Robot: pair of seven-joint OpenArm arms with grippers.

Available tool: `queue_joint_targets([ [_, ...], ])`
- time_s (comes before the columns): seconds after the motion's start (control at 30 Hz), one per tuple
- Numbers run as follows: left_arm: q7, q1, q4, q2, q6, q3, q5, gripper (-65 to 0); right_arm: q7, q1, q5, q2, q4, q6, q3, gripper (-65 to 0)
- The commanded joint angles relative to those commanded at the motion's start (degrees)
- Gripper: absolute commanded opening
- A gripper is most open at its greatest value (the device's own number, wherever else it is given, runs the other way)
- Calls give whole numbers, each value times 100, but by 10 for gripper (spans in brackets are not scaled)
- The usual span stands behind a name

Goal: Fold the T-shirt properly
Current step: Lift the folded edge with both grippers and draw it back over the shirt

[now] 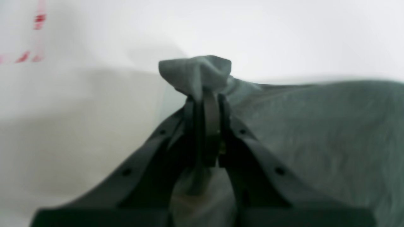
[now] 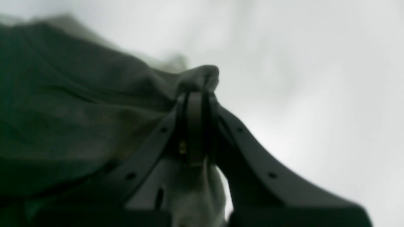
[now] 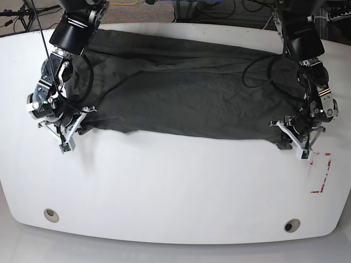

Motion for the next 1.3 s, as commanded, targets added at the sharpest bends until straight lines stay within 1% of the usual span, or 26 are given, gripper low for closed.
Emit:
queue_joint_targets([
  [0.13, 149, 62, 202, 0, -9, -299, 0, -649, 0, 308, 0, 44, -273, 0, 0, -650],
  [0.17, 211, 70, 255, 0, -44, -396, -9, -649, 0, 413, 0, 114, -396, 0, 0, -650],
  [0.2, 237, 70, 281, 0, -105, -431, -9, -649, 0, 457, 0, 141, -457, 0, 0, -650],
  [0.3, 334, 70, 440, 0, -440, -615, 0, -649, -9, 554, 0, 220, -571, 0, 0, -650],
  [0.37, 396, 79, 527, 0, -598, -695, 0, -649, -9, 554, 0, 237, -571, 0, 0, -650],
  [0.47, 536, 79, 651, 0, -721, -774, 9, -649, -123, 519, 26, 237, -422, 0, 0, -650],
  [0.53, 615, 79, 703, 0, -747, -800, 9, -649, -211, 492, 26, 229, -325, 0, 0, -650],
  [0.73, 905, 88, 993, 18, -1002, -809, 9, -647, -571, 141, 62, 149, 431, 0, 0, -650],
  [0.87, 1081, 211, 1231, 18, -1046, -809, 0, -647, -853, -62, 62, 0, 1011, 0, 0, -650],
  [1.07, 1116, 501, 1591, 26, -1046, -800, 0, -647, -1143, -571, 62, -35, 1758, 0, 0, -650],
  [1.3, 1108, 756, 1547, 18, -1046, -791, 0, -646, -1204, -1196, 62, -53, 2180, 0, 0, -650],
])
